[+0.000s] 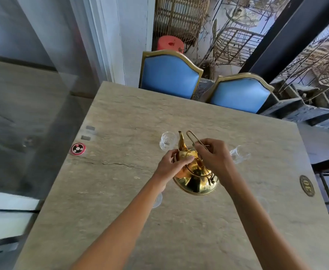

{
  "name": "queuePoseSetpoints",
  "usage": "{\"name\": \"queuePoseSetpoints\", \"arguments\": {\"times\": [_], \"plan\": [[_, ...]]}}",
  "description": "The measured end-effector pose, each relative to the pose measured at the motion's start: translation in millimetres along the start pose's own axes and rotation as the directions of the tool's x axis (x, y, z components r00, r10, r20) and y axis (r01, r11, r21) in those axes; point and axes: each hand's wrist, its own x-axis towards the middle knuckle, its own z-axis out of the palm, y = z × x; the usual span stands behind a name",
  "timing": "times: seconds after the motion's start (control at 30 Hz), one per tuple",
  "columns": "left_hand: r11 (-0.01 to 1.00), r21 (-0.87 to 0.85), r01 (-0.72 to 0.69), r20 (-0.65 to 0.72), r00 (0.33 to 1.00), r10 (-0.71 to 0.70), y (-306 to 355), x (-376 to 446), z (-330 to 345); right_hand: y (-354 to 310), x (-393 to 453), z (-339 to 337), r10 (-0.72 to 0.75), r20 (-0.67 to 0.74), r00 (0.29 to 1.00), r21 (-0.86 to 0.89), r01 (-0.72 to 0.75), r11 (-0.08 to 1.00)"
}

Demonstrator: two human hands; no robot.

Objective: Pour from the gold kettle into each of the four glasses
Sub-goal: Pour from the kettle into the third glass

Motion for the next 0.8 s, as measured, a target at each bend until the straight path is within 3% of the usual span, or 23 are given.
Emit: {"name": "queuePoseSetpoints", "arguments": {"times": [0.33, 0.8], "plan": [[0.985, -0.108, 0.135, -0.063, 0.988, -0.143, -16, 37, 8, 28, 61, 22, 0.05, 0.044, 0.998, -0.106, -0.045, 0.993], [0.94, -0.183, 0.289, -0.052, 0.952, -0.302, -18, 46, 19, 32, 99, 34, 0.074, 0.146, 0.987, -0.265, -0.033, 0.964]]}}
